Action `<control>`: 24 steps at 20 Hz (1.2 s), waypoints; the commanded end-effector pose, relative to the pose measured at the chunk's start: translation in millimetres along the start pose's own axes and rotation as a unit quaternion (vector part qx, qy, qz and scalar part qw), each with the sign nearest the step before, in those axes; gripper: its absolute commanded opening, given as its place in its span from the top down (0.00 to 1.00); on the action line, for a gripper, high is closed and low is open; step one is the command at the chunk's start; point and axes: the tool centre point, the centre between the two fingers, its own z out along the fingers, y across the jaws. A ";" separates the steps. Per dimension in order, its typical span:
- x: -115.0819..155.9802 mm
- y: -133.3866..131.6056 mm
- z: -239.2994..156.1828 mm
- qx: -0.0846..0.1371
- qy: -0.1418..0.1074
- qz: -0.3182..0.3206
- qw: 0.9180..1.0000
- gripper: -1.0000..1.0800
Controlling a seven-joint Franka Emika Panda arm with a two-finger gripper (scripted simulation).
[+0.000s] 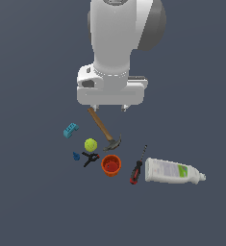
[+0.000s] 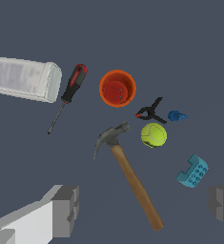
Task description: Pick up a designated object from a clutter of objects.
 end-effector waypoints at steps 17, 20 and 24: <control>15.5 32.0 71.2 0.008 0.010 -0.114 0.993 0.04; 17.3 40.4 89.2 0.009 0.013 -0.142 0.990 0.04; 18.4 51.6 113.1 0.011 0.017 -0.179 0.984 0.04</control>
